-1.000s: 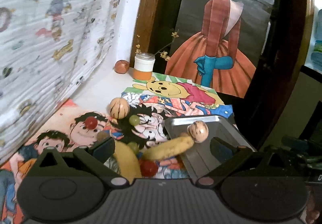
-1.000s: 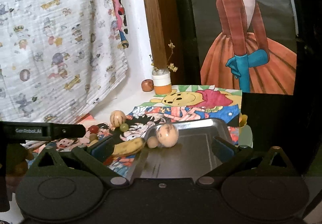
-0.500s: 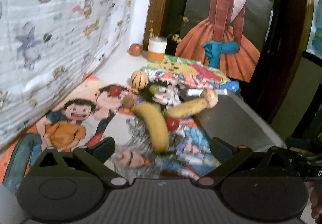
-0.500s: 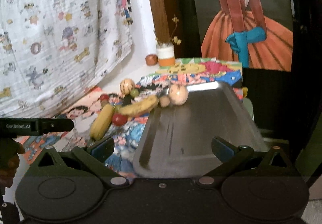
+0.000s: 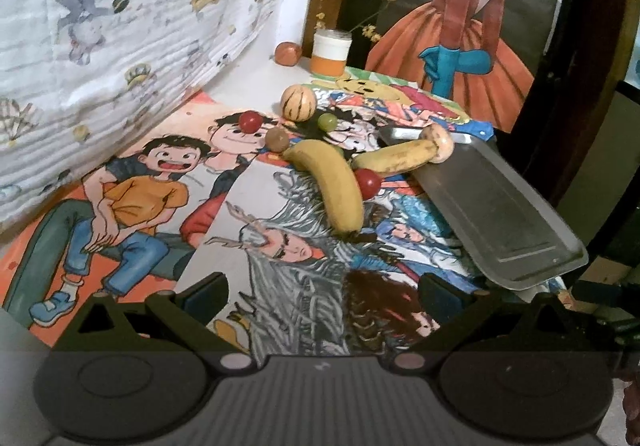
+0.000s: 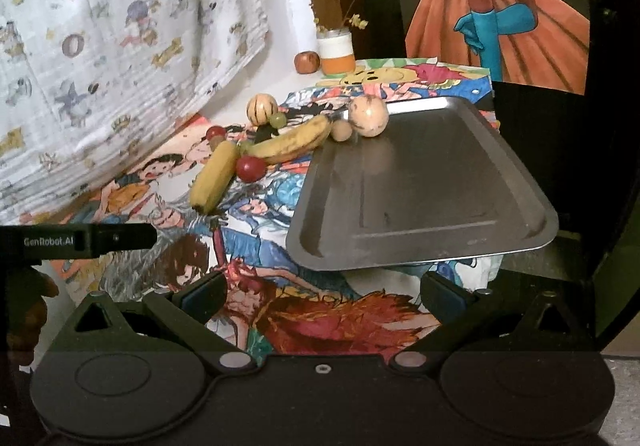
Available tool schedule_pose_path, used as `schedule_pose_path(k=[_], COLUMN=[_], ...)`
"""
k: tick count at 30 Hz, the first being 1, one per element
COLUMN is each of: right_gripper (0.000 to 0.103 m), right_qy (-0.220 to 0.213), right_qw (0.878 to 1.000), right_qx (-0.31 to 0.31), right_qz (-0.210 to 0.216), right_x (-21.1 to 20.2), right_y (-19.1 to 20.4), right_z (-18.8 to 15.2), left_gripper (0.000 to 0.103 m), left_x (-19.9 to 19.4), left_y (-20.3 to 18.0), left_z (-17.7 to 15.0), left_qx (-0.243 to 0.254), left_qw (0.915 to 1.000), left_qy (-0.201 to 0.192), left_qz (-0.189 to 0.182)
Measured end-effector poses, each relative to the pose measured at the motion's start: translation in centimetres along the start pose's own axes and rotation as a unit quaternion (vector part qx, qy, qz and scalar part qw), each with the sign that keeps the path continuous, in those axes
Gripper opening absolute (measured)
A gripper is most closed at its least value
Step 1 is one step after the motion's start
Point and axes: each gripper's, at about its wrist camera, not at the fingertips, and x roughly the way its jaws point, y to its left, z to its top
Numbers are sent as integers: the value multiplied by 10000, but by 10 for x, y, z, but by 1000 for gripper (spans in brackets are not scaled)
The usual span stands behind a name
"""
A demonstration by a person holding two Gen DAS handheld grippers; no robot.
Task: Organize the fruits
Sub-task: 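Open both tools and lift them away from the metal tray, then reach the right tool to one yellow banana while the left tool reaches the other banana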
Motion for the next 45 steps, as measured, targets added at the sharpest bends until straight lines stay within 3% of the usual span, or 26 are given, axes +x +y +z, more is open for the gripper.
schedule_pose_path(k=[9, 22, 35, 40, 45], right_gripper=[102, 103, 103, 103, 103], right_qy=[59, 137, 580, 437, 113], right_qw=[10000, 9999, 9982, 9976, 9884], right_qx=[0, -15, -63, -510, -1509], right_qz=[9, -80, 99, 195, 104], right_x=[7, 21, 20, 7, 12], right_y=[-2, -8, -13, -8, -7], right_z=[3, 10, 15, 26, 62], left_gripper=[103, 103, 103, 103, 103], left_x=[6, 24, 38, 45, 55], left_y=[2, 6, 14, 17, 13], left_z=[1, 8, 22, 28, 42], left_qx=[-61, 1, 74, 69, 167], left_qw=[9999, 9994, 9991, 9993, 9996], left_qy=[108, 219, 252, 254, 185], left_qz=[-19, 278, 326, 255, 114])
